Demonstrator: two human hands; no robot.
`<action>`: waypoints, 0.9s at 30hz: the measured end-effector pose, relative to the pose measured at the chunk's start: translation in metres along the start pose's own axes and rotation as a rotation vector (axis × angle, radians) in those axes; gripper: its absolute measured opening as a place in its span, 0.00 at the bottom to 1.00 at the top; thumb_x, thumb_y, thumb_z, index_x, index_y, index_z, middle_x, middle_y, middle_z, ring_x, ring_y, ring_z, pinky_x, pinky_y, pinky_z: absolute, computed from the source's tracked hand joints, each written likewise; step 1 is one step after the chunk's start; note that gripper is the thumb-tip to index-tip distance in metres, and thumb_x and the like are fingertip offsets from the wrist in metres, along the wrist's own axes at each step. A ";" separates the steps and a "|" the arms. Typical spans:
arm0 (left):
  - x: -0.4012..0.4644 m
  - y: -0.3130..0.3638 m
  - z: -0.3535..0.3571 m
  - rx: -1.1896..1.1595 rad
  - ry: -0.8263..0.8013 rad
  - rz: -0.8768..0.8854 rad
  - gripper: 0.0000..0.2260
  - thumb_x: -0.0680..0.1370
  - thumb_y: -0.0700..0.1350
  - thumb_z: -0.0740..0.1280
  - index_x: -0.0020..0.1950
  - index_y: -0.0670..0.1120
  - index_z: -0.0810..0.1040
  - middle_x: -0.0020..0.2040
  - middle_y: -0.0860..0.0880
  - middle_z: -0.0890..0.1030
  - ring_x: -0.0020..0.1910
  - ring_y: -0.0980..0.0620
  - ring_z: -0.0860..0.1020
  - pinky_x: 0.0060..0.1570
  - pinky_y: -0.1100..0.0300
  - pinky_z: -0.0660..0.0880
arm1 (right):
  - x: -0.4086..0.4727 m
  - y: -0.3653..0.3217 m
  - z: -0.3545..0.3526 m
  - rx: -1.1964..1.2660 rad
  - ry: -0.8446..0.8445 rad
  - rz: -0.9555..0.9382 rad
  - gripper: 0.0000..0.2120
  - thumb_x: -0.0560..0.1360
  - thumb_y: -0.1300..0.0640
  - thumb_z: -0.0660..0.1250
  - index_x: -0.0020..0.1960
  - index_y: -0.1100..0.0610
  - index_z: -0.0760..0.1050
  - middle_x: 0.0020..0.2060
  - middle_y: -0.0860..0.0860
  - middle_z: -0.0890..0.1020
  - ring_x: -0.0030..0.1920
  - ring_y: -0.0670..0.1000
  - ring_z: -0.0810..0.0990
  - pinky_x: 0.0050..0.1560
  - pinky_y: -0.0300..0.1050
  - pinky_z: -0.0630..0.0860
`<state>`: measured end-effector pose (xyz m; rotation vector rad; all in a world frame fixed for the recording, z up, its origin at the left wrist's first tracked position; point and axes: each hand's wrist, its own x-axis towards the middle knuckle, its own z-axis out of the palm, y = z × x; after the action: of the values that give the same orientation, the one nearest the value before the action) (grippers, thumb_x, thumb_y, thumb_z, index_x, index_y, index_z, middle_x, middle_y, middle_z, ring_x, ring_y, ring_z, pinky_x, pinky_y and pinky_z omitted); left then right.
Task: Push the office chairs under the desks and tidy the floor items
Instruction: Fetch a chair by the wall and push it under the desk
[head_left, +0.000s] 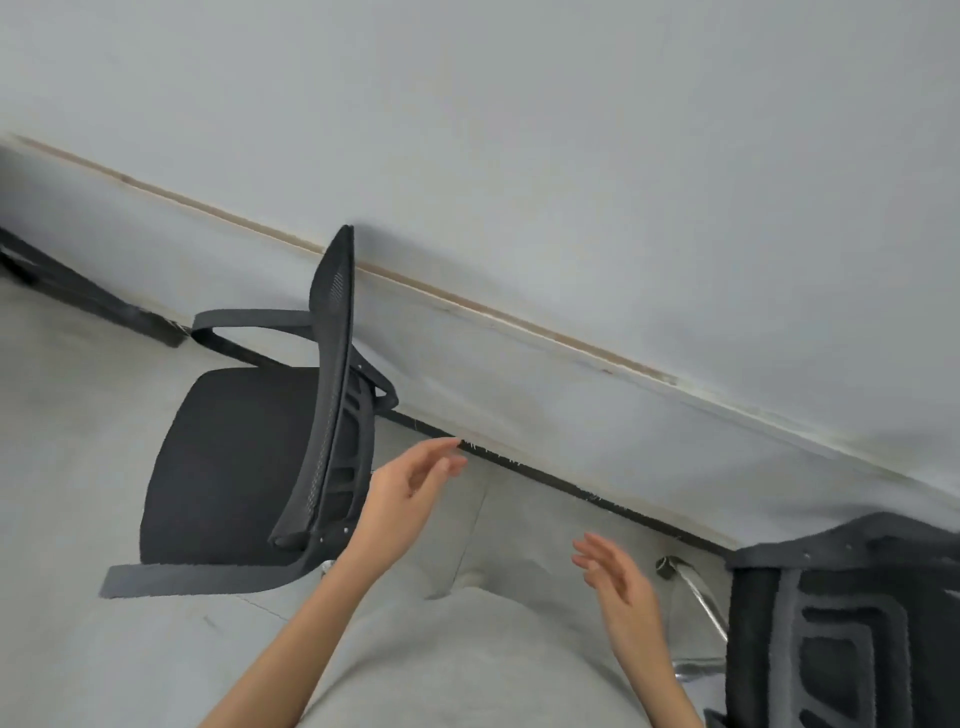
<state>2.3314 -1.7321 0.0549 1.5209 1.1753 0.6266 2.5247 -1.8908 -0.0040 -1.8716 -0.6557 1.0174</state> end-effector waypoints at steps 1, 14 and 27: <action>0.010 0.004 -0.002 0.027 0.065 0.013 0.12 0.78 0.39 0.61 0.57 0.52 0.76 0.46 0.61 0.82 0.49 0.64 0.79 0.46 0.72 0.73 | 0.020 -0.009 -0.002 -0.026 -0.053 -0.013 0.14 0.77 0.67 0.61 0.53 0.49 0.75 0.50 0.46 0.83 0.49 0.42 0.81 0.51 0.31 0.75; 0.072 -0.040 -0.030 0.844 0.561 -0.736 0.04 0.78 0.43 0.60 0.46 0.45 0.67 0.36 0.48 0.75 0.34 0.45 0.75 0.33 0.56 0.70 | 0.220 -0.189 0.108 -0.432 -0.890 -0.476 0.14 0.78 0.64 0.59 0.59 0.52 0.73 0.51 0.44 0.79 0.51 0.37 0.78 0.52 0.26 0.72; -0.016 -0.059 -0.075 0.758 0.604 -0.835 0.07 0.78 0.43 0.60 0.53 0.47 0.75 0.47 0.48 0.82 0.47 0.45 0.78 0.42 0.55 0.71 | 0.255 -0.218 0.239 -1.283 -1.176 -1.433 0.23 0.76 0.52 0.62 0.69 0.52 0.65 0.69 0.51 0.69 0.71 0.53 0.64 0.72 0.49 0.58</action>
<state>2.2407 -1.7181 0.0250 1.2354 2.5251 0.0265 2.4475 -1.4875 0.0240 -0.6842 -3.2105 0.4741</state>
